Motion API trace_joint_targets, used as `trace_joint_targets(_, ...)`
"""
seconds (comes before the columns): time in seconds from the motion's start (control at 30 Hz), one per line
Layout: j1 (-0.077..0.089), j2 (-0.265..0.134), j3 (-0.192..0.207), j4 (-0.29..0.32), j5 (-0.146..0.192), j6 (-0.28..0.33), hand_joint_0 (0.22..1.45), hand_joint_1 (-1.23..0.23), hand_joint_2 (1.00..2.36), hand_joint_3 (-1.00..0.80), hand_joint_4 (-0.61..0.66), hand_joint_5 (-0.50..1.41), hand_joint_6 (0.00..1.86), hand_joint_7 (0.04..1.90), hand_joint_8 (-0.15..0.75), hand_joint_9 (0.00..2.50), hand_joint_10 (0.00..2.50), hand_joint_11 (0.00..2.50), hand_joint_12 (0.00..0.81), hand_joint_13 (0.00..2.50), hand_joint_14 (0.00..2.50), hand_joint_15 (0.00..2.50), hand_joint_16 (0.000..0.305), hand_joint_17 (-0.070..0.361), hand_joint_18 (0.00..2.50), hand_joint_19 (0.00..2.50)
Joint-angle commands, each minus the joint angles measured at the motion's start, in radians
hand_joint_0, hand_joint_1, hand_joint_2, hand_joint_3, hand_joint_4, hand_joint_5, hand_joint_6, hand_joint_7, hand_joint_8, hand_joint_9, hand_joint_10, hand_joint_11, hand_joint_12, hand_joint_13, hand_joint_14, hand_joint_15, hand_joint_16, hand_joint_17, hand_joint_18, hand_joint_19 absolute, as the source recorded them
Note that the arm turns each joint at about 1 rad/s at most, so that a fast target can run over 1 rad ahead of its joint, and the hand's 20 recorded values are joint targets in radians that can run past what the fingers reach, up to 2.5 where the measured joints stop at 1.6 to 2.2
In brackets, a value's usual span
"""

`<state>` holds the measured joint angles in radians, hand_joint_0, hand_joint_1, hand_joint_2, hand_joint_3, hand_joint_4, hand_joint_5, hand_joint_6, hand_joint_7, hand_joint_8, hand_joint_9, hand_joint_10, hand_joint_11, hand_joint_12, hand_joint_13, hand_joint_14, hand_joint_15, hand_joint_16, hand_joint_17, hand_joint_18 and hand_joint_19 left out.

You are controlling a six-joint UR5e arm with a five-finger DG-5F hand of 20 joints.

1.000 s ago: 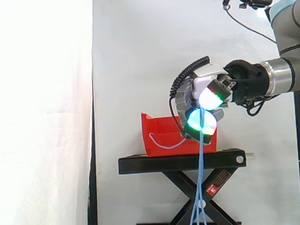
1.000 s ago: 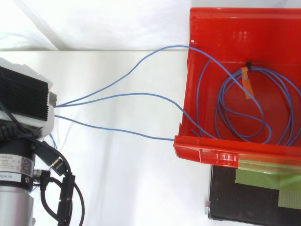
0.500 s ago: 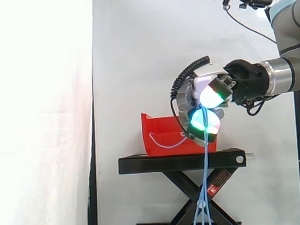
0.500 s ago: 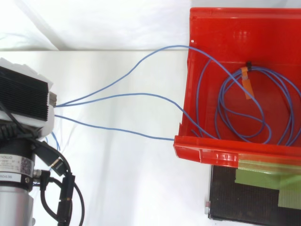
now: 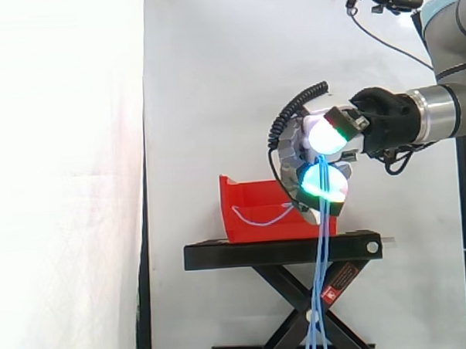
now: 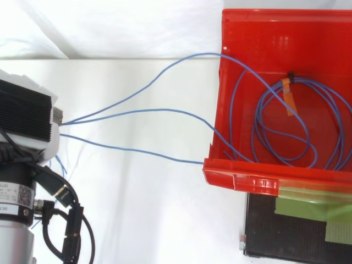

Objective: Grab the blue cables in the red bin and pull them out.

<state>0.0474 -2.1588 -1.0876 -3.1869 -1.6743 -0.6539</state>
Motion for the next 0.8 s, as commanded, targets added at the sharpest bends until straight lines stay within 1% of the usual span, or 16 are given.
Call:
trace_joint_targets(0.0, 0.0, 0.0, 0.0, 0.001, -0.001, 0.0, 0.6, -0.71, 1.0, -1.0, 0.29, 1.0, 0.4, 0.63, 0.429, 1.09, 0.29, 1.41, 0.449, 0.98, 2.5, 0.48, 0.066, 0.147, 1.15, 0.42)
trace_joint_targets(0.17, 0.002, 0.0, 0.0, -0.001, -0.001, 0.0, 0.59, -0.73, 1.0, -1.0, 0.29, 1.01, 0.41, 0.63, 0.439, 1.09, 0.29, 1.41, 0.454, 0.98, 2.5, 0.46, 0.067, 0.15, 1.16, 0.4)
trace_joint_targets(0.27, 0.003, 0.0, 0.0, -0.001, -0.001, 0.001, 0.58, -0.75, 1.0, -1.0, 0.3, 1.03, 0.42, 0.64, 0.429, 1.12, 0.26, 1.44, 0.458, 0.99, 2.5, 0.47, 0.067, 0.151, 1.17, 0.39)
trace_joint_targets(0.47, 0.003, 0.017, 0.0, 0.002, -0.002, 0.001, 0.58, -0.77, 1.0, -1.0, 0.29, 1.04, 0.42, 0.64, 0.433, 1.14, 0.23, 1.43, 0.463, 1.0, 2.5, 0.47, 0.069, 0.154, 1.19, 0.4)
trace_joint_targets(0.57, 0.0, 0.017, 0.0, 0.002, -0.002, 0.007, 0.58, -0.78, 1.0, -1.0, 0.3, 1.04, 0.42, 0.64, 0.439, 1.14, 0.23, 1.43, 0.454, 1.01, 2.5, 0.46, 0.068, 0.153, 1.19, 0.39)
trace_joint_targets(0.63, -0.003, 0.017, 0.0, 0.004, -0.004, 0.007, 0.58, -0.78, 1.0, -1.0, 0.3, 1.04, 0.42, 0.65, 0.439, 1.14, 0.23, 1.44, 0.455, 1.01, 2.5, 0.5, 0.07, 0.157, 1.19, 0.39)
trace_joint_targets(0.67, -0.006, 0.017, 0.0, 0.013, -0.004, 0.007, 0.58, -0.78, 1.0, -1.0, 0.3, 1.04, 0.42, 0.65, 0.439, 1.14, 0.23, 1.44, 0.458, 1.01, 2.5, 0.49, 0.069, 0.154, 1.19, 0.39)
trace_joint_targets(0.77, -0.006, 0.017, -0.002, 0.028, -0.001, 0.007, 0.58, -0.79, 1.0, -1.0, 0.3, 1.04, 0.42, 0.65, 0.439, 1.14, 0.22, 1.45, 0.454, 1.01, 2.5, 0.48, 0.069, 0.156, 1.19, 0.39)
